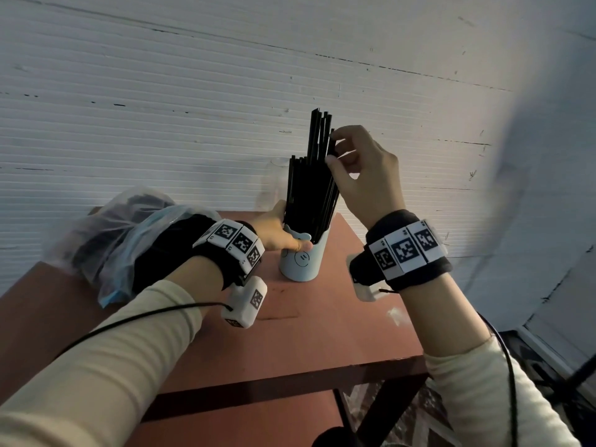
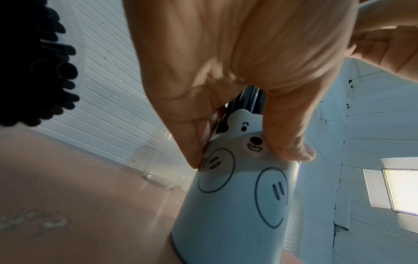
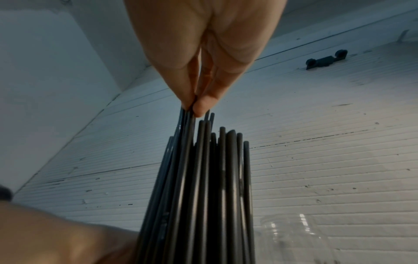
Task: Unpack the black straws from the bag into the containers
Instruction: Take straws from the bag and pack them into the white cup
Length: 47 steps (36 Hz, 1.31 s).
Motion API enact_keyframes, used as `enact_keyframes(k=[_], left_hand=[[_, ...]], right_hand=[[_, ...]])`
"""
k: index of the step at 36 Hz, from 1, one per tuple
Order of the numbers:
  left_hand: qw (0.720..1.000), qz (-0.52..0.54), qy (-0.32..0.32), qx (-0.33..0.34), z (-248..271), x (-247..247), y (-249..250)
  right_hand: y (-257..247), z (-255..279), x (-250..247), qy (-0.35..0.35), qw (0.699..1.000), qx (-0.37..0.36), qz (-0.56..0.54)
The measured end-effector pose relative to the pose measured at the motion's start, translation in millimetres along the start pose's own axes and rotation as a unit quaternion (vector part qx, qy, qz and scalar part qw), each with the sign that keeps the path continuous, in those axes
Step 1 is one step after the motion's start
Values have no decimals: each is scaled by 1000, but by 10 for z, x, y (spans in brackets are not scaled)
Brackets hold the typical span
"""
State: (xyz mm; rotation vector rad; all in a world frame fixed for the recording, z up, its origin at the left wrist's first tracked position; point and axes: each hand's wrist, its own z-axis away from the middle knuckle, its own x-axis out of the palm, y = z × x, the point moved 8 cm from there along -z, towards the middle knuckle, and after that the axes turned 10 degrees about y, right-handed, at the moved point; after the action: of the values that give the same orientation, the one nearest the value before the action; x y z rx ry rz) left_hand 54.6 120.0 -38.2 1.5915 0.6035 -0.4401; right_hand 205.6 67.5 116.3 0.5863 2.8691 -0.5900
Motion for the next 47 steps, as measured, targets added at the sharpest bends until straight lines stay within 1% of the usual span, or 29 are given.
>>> enact_keyframes(k=[2,4,9,12,16,18,23,26,29,32,36,38,43,47], left_hand=[[1000,6,4,-2,1,0,-2],[1000,13,4,-3,2,3,-5],[1000,5,2,-14,23,4,-3],[1000,10,3,-9,-11,17,-12],[1000,9,2,10,-16,18,-1],[1000,8,2,12,-18,18,-5],[1000,7,7,4,-45,24,-26],[1000,4,4,0,-50,26,-33],[1000,10,3,-1,-50,27,-31],[1000,11,6,4,-60,29,-32],[1000,13,-1,7,-60,30,-47],[1000,13,-3,8,-62,31,-44],[1000,18,0,9,-67,40,-39],[1000,20,0,7,-49,30,-35]], right_hand=[[21,19,60,-20,1000,1,24],[38,55,84,-23,999,1,32],[18,136,47,4,999,-27,40],[59,171,36,18,997,-36,64],[184,282,129,-20,996,-14,90],[198,317,144,-28,996,-9,86],[52,161,44,-1,999,-22,37],[-85,13,9,0,998,-59,12],[-158,-40,33,-4,995,-92,33],[-88,41,56,5,995,-83,57],[98,258,148,-13,992,-69,105],[118,293,150,-9,992,-65,106],[20,71,66,7,997,-64,53],[19,-75,113,-30,996,-69,56]])
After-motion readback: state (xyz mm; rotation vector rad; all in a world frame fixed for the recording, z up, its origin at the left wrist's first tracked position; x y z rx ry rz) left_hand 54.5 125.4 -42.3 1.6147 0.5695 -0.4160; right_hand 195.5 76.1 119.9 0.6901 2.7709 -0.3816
